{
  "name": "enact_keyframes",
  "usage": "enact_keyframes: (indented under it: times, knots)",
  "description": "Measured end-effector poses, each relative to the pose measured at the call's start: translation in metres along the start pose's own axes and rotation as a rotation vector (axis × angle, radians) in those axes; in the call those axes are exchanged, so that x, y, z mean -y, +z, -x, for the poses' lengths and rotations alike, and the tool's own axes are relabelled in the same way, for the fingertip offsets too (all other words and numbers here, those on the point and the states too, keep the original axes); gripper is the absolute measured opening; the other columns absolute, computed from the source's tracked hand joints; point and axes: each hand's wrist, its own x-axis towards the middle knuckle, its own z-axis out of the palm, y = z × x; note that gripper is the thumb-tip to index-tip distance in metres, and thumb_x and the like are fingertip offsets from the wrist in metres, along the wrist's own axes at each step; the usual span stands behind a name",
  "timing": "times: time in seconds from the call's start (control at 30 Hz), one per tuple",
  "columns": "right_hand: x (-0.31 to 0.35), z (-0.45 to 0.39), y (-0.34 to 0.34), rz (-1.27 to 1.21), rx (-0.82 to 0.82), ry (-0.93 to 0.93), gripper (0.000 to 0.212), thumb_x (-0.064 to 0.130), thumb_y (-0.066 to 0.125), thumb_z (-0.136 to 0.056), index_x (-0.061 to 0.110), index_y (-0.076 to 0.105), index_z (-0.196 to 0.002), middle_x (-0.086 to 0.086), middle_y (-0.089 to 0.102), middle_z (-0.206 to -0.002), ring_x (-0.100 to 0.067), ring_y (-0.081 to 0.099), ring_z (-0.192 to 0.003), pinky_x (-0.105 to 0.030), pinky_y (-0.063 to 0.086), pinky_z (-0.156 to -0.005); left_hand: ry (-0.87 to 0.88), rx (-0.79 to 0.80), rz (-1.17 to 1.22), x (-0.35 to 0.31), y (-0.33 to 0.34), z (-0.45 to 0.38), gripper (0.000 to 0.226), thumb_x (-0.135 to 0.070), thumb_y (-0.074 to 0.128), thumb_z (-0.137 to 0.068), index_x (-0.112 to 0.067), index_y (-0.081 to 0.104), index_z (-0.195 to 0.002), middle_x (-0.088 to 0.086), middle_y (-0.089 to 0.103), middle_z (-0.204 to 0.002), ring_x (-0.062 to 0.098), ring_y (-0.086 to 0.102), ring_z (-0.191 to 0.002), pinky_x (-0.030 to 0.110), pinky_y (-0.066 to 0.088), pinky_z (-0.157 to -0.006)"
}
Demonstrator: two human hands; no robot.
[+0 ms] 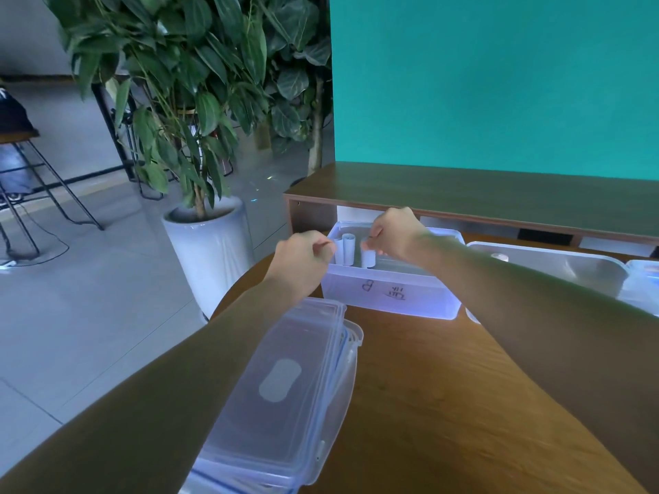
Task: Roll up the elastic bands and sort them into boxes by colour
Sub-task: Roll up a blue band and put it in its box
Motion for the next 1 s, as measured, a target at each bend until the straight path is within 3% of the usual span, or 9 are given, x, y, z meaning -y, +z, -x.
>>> enact_keyframes:
  times: [0.4,0.5,0.67,0.8,1.0]
  knots:
    - [0.009,-0.006,0.004,0.005,-0.034,0.037,0.032,0.031,0.067,-0.093,0.003,0.077,-0.083,-0.011,0.076,-0.086,-0.026,0.073,-0.083,-0.038,0.06,-0.083,0.018,0.044,-0.026,-0.001,-0.005,0.001,0.029,-0.032,0.046,-0.104,-0.014,0.069,-0.107,0.005,0.07,-0.098,0.023,0.061,-0.096,0.034,0.05,-0.087]
    - [0.008,-0.007,0.004,-0.029,-0.042,0.062,0.034,0.032,0.07,-0.093,0.002,0.074,-0.079,-0.009,0.075,-0.079,-0.025,0.073,-0.078,-0.038,0.061,-0.082,0.018,0.048,-0.021,-0.002,-0.006,0.002,0.028,-0.032,0.046,-0.104,-0.015,0.068,-0.109,0.004,0.069,-0.099,0.019,0.061,-0.093,0.029,0.046,-0.08]
    - [0.008,-0.006,0.005,-0.124,-0.027,0.071,0.034,0.035,0.07,-0.094,0.001,0.076,-0.087,-0.008,0.077,-0.083,-0.022,0.075,-0.082,-0.036,0.06,-0.085,0.019,0.035,-0.029,-0.003,-0.005,0.002,0.027,-0.031,0.046,-0.105,-0.015,0.068,-0.11,0.002,0.068,-0.098,0.014,0.058,-0.086,0.025,0.041,-0.076]
    - [0.0,-0.007,0.004,-0.203,-0.014,0.027,0.024,0.028,0.072,-0.089,0.005,0.076,-0.09,-0.008,0.076,-0.084,-0.024,0.074,-0.083,-0.035,0.06,-0.08,0.014,0.032,-0.034,-0.004,-0.005,0.002,0.028,-0.032,0.046,-0.105,-0.015,0.067,-0.11,0.003,0.068,-0.098,0.014,0.058,-0.085,0.026,0.041,-0.076]
    - [-0.001,-0.005,0.007,-0.129,-0.065,0.039,0.017,0.008,0.06,-0.078,0.001,0.075,-0.071,-0.02,0.073,-0.079,-0.024,0.055,-0.061,-0.034,0.059,-0.069,0.01,0.025,-0.032,-0.001,-0.004,0.003,0.028,-0.036,0.047,-0.104,-0.017,0.068,-0.11,0.0,0.069,-0.099,0.018,0.061,-0.093,0.027,0.042,-0.08]
